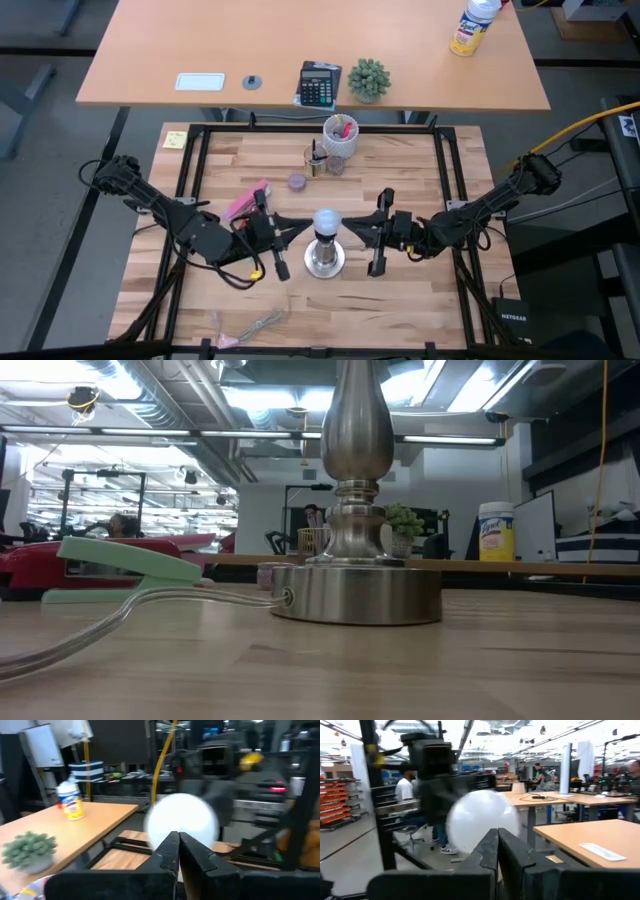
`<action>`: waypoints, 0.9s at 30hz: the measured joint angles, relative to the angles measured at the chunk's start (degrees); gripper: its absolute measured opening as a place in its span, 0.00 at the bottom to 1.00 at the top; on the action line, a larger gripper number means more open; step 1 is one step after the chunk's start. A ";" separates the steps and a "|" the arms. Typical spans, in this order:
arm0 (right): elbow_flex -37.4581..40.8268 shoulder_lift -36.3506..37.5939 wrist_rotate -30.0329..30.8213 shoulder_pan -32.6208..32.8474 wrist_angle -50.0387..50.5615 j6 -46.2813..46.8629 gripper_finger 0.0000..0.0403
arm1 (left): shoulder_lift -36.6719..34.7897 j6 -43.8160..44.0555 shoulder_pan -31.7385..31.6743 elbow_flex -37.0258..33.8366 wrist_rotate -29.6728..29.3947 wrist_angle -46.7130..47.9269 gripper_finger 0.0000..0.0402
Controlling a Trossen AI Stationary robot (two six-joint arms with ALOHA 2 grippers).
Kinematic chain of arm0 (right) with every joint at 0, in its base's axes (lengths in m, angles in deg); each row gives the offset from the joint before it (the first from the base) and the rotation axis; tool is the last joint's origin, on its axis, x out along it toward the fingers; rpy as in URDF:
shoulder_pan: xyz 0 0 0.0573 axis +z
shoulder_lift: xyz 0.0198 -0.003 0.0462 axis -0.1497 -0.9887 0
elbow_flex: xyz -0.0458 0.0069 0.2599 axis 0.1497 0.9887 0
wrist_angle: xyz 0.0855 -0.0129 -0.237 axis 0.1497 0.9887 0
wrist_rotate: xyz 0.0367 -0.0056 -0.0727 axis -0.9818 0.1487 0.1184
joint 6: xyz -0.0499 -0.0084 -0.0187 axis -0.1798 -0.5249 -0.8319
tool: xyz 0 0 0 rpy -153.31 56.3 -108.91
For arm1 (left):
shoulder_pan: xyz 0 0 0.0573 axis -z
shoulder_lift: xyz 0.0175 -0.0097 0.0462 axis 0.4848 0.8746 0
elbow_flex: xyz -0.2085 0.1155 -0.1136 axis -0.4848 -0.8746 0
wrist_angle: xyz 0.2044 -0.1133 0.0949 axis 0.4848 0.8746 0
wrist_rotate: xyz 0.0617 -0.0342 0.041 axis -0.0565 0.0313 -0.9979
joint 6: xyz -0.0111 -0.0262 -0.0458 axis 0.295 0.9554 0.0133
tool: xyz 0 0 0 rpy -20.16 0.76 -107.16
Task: Screw lightbulb
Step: Remove the lightbulb from the lamp
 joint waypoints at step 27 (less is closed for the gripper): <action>0.00 0.02 -2.88 -2.83 0.36 -1.57 0.04 | 0.13 -1.33 1.08 0.01 1.12 -0.59 0.01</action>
